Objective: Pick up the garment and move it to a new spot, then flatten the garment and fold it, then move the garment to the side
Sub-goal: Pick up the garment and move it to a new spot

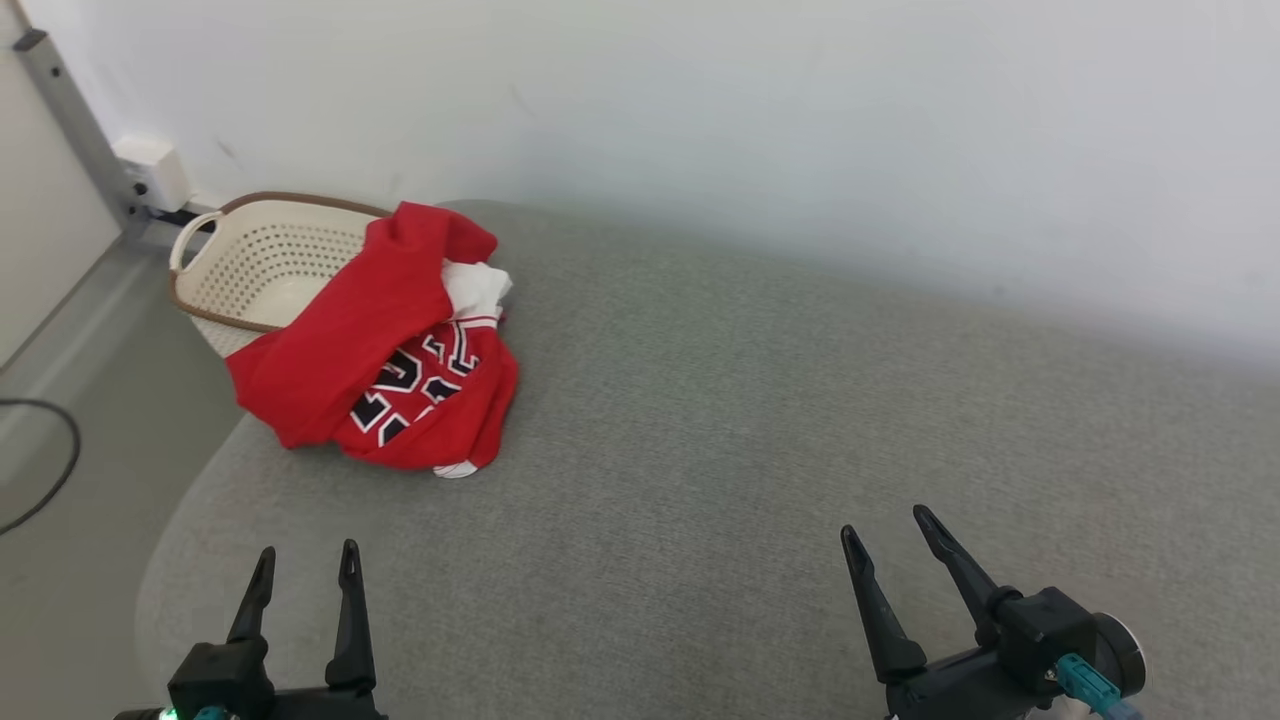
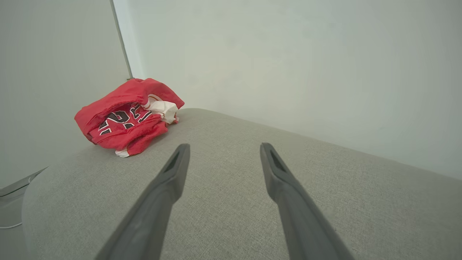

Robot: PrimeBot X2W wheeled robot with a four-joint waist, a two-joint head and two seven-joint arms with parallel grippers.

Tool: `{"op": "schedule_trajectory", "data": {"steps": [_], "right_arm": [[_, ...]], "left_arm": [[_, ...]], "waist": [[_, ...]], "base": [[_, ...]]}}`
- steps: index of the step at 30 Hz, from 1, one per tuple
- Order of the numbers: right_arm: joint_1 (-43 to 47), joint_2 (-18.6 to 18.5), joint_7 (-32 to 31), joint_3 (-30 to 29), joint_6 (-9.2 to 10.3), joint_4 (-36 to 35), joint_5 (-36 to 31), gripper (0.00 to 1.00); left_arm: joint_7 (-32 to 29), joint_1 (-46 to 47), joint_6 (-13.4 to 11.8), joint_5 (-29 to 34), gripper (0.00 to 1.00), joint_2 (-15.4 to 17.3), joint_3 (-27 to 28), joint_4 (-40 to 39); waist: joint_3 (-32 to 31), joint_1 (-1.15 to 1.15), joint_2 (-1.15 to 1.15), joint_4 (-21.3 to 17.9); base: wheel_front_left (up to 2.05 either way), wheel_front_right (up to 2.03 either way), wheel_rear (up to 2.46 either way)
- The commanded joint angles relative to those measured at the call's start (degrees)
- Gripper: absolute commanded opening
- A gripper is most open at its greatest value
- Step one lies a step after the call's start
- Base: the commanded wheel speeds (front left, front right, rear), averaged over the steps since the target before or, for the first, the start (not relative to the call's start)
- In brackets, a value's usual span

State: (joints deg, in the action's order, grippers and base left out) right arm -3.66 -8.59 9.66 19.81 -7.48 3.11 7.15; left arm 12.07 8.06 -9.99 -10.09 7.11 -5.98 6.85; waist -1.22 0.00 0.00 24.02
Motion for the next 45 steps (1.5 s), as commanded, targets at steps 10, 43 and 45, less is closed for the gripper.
{"op": "schedule_trajectory", "data": {"steps": [10, 43, 45], "right_arm": [[-0.59, -0.22, 0.88, 0.19, -0.02, 0.89, 0.6, 1.0], [-6.65, -3.77, 0.07, 2.73, -0.02, -1.68, 0.34, 1.0], [-7.26, -4.19, 0.04, 3.0, -0.02, -1.75, 0.44, 1.0]], "left_arm": [[-0.54, -0.51, -0.74, -0.34, 1.0, 0.34, -0.35, -0.1], [-24.06, 43.53, 9.6, -5.96, 1.0, 10.53, 0.62, 21.74], [-25.14, 44.58, 9.76, -6.45, 1.0, 11.2, 0.85, 26.65]], "waist": [[0.31, 0.0, 0.0, 1.73], [11.75, 0.0, 0.0, -8.82], [12.89, 0.0, 0.0, -9.72]], "base": [[0.0, 0.0, 0.0], [0.0, 0.0, 0.0], [0.0, 0.0, 0.0]]}}
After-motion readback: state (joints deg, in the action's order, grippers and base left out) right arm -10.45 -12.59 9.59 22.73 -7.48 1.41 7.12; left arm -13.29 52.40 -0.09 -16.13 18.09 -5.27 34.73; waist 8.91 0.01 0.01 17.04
